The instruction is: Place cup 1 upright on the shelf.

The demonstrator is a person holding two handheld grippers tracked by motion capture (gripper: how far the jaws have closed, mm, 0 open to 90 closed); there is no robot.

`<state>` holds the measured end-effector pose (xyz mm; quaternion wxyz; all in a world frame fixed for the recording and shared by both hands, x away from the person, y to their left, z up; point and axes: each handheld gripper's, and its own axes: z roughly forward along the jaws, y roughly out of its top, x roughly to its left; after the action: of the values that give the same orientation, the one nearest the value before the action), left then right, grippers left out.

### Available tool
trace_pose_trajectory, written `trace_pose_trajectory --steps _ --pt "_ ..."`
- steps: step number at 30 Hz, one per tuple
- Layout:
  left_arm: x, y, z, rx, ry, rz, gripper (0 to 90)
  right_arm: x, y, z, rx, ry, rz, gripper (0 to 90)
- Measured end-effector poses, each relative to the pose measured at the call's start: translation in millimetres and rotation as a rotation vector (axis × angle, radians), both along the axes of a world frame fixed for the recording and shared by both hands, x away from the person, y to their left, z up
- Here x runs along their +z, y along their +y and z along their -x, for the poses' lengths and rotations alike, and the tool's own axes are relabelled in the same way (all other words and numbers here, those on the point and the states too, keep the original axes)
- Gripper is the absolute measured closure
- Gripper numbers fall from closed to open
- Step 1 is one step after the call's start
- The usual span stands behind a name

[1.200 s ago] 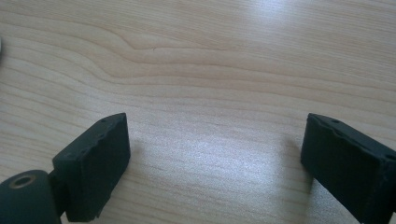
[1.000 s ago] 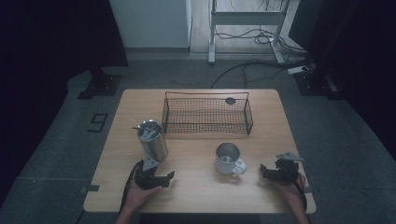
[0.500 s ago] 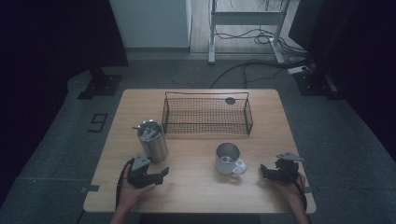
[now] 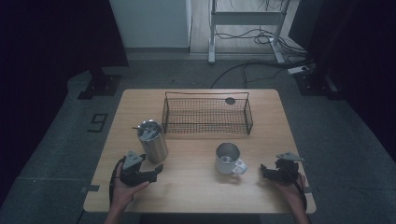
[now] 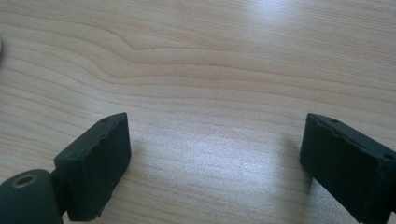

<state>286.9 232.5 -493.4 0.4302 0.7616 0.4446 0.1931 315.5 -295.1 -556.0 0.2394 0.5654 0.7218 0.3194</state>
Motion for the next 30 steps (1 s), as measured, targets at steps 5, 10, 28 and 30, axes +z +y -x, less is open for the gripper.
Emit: trace_pose_trajectory --steps 5,10,28,30 --pt "7.1 8.8 0.5 0.044 -0.027 0.033 14.6 0.0 -0.1 0.0 0.002 -0.001 0.000 9.0" --pt "11.9 13.7 0.5 0.065 -0.040 0.041 14.4 0.0 -0.1 0.1 0.007 -0.002 0.001 9.3" --pt "15.6 21.1 -20.7 0.072 -0.013 0.025 4.1 0.1 -0.2 0.2 0.006 -0.004 0.000 10.3" --pt "15.3 19.6 -24.3 0.070 -0.010 0.017 3.9 0.1 -0.3 0.2 0.005 -0.005 0.000 10.5"
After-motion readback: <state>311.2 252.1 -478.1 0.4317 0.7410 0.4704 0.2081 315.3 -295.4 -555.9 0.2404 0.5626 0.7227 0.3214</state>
